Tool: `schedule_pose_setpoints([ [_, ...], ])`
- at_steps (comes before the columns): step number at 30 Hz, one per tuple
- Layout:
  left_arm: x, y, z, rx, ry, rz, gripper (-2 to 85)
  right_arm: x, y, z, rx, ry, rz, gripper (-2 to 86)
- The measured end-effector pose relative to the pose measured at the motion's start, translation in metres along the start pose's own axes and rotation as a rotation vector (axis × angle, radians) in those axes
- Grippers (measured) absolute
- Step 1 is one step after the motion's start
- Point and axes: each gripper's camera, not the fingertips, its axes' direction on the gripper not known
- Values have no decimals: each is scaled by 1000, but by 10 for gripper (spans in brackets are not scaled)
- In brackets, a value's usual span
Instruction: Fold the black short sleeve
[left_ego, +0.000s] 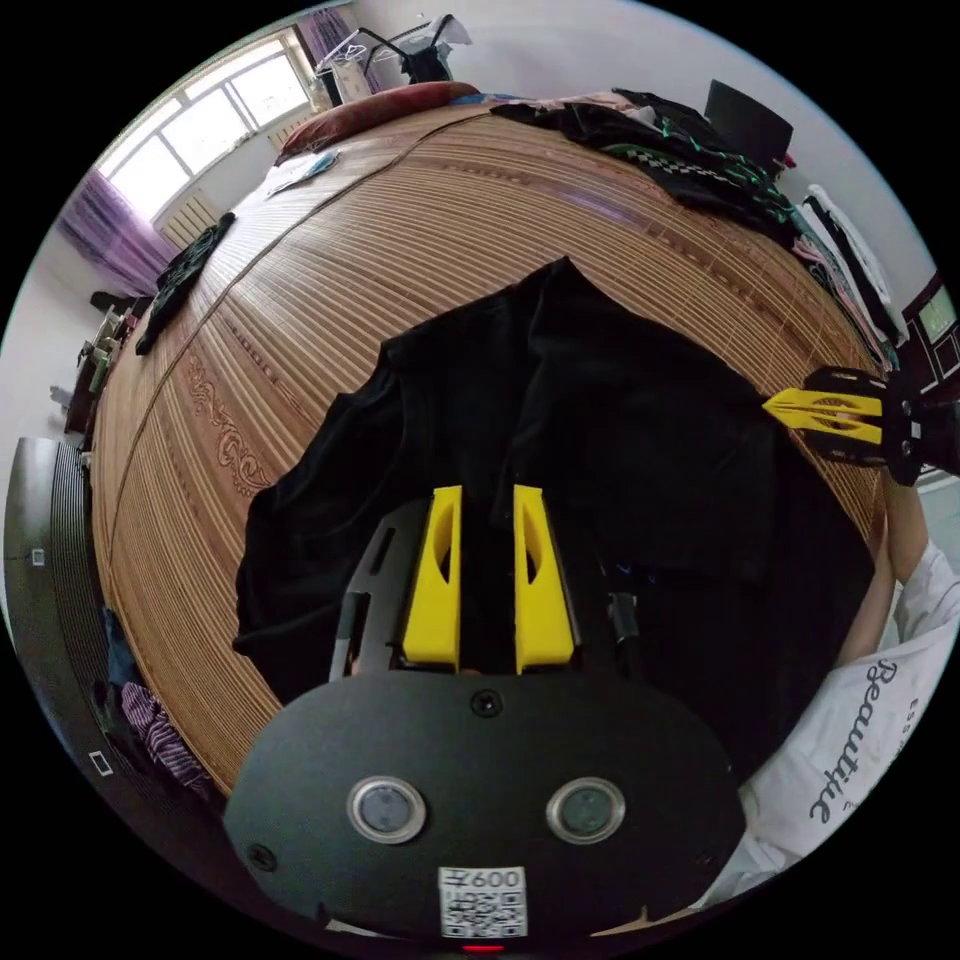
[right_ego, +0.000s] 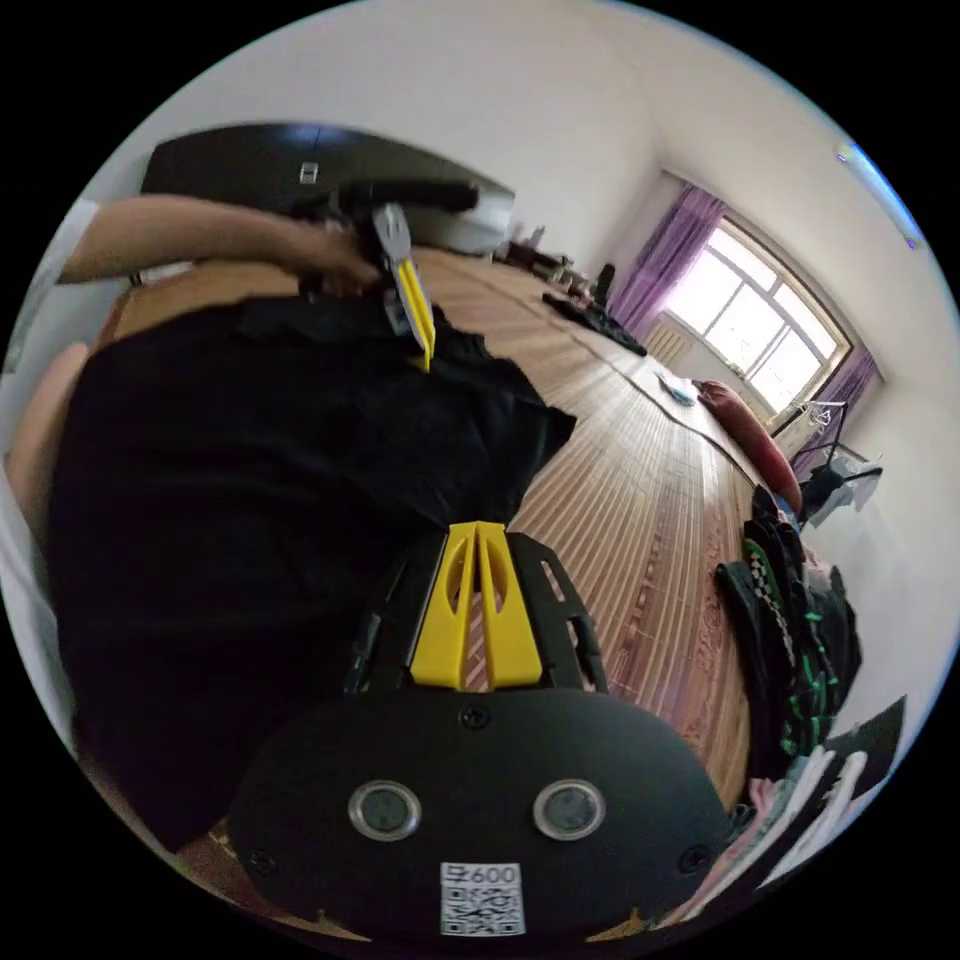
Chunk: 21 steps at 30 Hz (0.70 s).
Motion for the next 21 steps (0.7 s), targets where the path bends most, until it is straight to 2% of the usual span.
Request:
schedule_pose_setpoints([
  [3,3,0,-4,-10,43,3,45,-1,-10,6,-44,20,2,-8],
  [8,17,0,-12,-17,3,25,25,12,-16,3,-25,-27,38,-8],
  [15,22,8,-38,22,19,23,16,4,-26,-1,-24,22,1,-8],
  [21,31,13,-30,10,6,2,15,16,-34,-7,-18,-29,39,-8],
])
